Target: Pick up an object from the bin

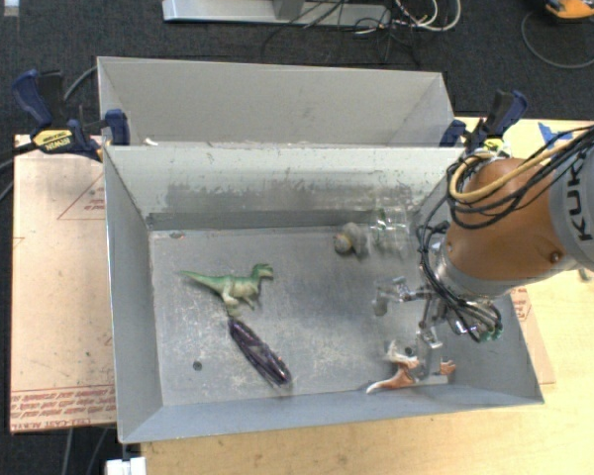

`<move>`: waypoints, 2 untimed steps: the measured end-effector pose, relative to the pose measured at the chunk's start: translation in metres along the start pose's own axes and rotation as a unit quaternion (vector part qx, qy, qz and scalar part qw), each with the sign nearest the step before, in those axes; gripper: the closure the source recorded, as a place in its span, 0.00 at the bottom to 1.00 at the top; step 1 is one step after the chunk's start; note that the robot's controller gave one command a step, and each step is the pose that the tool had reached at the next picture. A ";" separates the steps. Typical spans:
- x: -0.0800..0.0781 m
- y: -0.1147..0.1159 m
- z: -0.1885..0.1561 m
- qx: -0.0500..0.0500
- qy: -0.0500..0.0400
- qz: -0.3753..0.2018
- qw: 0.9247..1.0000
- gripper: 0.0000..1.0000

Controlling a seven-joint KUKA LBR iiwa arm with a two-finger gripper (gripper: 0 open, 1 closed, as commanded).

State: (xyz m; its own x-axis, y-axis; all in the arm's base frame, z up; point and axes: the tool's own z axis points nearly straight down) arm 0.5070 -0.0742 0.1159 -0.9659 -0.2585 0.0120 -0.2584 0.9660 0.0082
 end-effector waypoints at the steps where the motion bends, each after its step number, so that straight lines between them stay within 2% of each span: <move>1: 0.022 0.002 0.025 0.006 -0.010 -0.123 0.992 0.00; 2: 0.021 -0.029 0.046 0.000 -0.002 -0.131 0.991 1.00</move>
Offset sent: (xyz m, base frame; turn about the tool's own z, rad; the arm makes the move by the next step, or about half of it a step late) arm -0.0148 -0.0338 -0.0459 -0.2673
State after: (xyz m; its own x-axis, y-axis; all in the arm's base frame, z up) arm 0.4930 -0.1073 0.0700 -0.8654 -0.5010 0.0060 -0.5010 0.8654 0.0112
